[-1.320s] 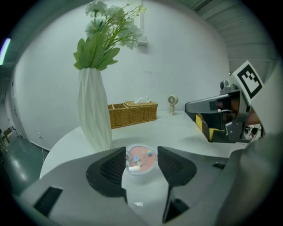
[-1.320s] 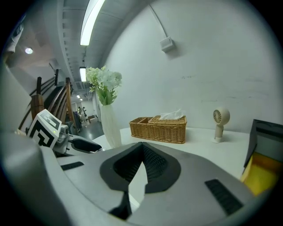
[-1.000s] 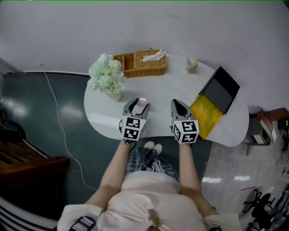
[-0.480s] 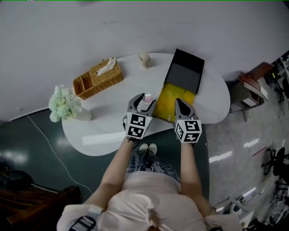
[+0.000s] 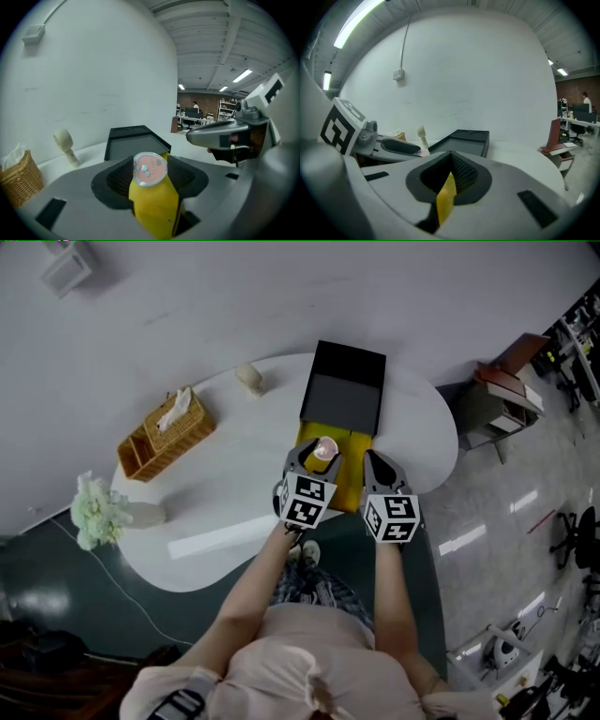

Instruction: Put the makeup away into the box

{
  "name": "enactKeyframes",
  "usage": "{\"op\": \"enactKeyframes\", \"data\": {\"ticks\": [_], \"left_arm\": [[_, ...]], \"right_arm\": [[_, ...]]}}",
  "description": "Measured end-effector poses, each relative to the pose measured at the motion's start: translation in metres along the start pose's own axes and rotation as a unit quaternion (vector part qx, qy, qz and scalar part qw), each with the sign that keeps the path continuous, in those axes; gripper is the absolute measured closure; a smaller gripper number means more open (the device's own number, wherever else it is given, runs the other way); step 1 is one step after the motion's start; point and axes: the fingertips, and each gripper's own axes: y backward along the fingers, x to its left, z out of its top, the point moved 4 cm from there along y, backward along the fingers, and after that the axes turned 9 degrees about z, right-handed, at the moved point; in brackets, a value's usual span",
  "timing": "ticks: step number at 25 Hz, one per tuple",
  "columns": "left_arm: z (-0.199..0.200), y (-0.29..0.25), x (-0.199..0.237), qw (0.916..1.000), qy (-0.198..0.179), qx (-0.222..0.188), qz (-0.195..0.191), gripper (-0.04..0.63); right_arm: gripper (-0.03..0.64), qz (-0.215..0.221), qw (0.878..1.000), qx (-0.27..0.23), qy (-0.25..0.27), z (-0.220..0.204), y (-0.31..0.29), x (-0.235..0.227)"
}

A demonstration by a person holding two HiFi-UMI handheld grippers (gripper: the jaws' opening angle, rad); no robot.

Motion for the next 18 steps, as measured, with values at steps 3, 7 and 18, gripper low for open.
{"op": "enactKeyframes", "data": {"ticks": [3,7,18], "left_arm": [[-0.012,-0.027,-0.009,0.9991,0.010,0.040,-0.006,0.351],[-0.029,-0.055,-0.013,0.9960,0.022,0.087,-0.005,0.351],[-0.053,-0.075,-0.017,0.9860,0.049,0.156,-0.031,0.246]], "right_arm": [[0.601,-0.002,1.000,0.006,-0.002,-0.001,-0.005,-0.013],[0.601,-0.002,1.000,0.015,-0.007,-0.005,-0.013,-0.024],[0.601,-0.009,1.000,0.015,-0.011,-0.005,-0.013,-0.035]]}}
